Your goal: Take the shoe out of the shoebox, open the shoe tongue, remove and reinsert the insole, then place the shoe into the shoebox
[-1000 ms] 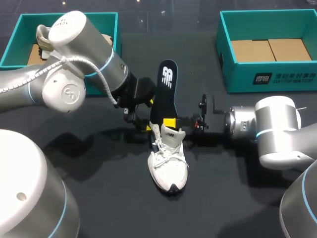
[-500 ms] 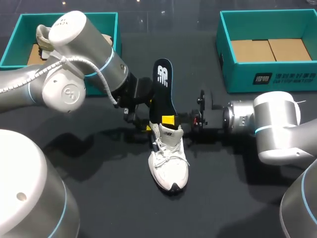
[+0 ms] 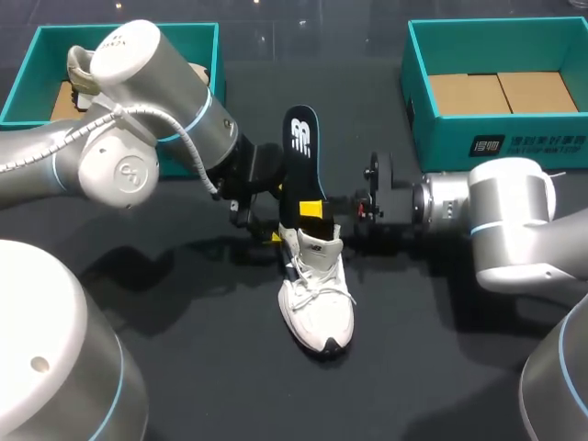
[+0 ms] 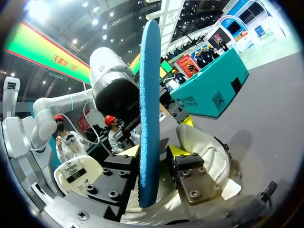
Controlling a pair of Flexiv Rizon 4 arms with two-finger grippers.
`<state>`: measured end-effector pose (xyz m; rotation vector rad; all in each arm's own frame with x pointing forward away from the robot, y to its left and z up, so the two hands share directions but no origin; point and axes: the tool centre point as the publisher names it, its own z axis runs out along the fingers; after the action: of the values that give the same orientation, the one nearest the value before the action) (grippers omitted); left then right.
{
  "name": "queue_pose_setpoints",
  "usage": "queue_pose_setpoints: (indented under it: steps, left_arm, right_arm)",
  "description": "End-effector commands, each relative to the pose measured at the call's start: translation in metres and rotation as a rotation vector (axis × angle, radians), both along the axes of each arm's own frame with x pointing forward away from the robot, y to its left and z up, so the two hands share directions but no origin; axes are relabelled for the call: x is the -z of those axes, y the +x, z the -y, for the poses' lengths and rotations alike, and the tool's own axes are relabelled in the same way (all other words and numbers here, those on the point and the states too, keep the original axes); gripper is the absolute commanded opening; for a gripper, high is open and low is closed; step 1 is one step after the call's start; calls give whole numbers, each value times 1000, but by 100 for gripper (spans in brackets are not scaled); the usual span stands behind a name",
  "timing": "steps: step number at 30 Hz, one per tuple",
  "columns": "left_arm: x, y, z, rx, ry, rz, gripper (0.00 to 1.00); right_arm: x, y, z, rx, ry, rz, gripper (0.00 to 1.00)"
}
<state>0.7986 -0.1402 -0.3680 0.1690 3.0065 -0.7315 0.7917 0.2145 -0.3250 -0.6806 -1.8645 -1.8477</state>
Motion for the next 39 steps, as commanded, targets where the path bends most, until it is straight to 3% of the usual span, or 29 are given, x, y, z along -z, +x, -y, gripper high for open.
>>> queue_pose_setpoints:
  steps: [1,2,5,24,33,35,39]
  left_arm:
    - [0,0,1,0,2,1,100]
    - [0,0,1,0,2,1,100]
    - [0,0,1,0,2,1,100]
    - [0,0,1,0,2,1,100]
    - [0,0,1,0,2,1,100]
    - [0,0,1,0,2,1,100]
    - [0,0,1,0,2,1,100]
  right_arm:
    - [2,7,-2,-8,9,-2,34]
    - [2,8,-2,-8,13,-4,32]
    - [3,9,-2,-3,23,-15,0]
    - [27,-24,8,-7,36,-156,0]
    - [31,-41,4,-41,44,-160,0]
    - [29,-41,4,-43,43,-147,34]
    - [22,-37,3,-56,35,-120,43]
